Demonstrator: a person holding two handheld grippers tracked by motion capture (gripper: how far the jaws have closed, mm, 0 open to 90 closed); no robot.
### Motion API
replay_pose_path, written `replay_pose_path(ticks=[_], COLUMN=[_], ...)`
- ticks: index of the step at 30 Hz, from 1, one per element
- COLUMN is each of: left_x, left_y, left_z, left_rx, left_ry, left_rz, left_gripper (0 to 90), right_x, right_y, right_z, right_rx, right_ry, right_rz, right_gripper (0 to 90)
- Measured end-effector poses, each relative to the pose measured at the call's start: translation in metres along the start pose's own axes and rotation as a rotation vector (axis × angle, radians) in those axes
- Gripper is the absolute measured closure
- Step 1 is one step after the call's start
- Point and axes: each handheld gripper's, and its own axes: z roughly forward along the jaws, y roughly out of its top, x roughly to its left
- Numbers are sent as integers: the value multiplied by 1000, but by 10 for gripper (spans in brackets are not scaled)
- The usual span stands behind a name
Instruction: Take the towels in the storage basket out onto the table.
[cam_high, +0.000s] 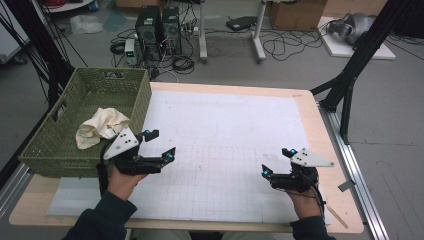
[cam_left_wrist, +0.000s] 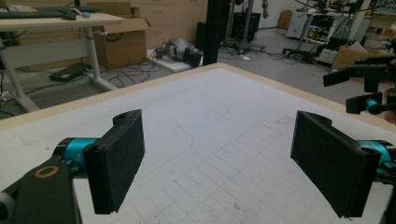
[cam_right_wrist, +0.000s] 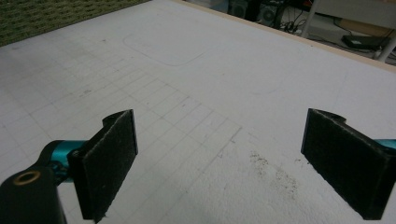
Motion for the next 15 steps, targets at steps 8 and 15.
replay_pose_path(ticks=[8,15], left_x=[20,44], left_y=[28,44], left_z=[-19,-33], left_rx=[-13,-14], left_ry=[34,73], left_rz=[27,23], left_gripper=[178,178], right_x=[0,0], right_y=[-1,-1], right_z=[0,1], right_rx=[4,4], right_ry=[-1,-1], right_rz=[3,2], right_gripper=[98,99])
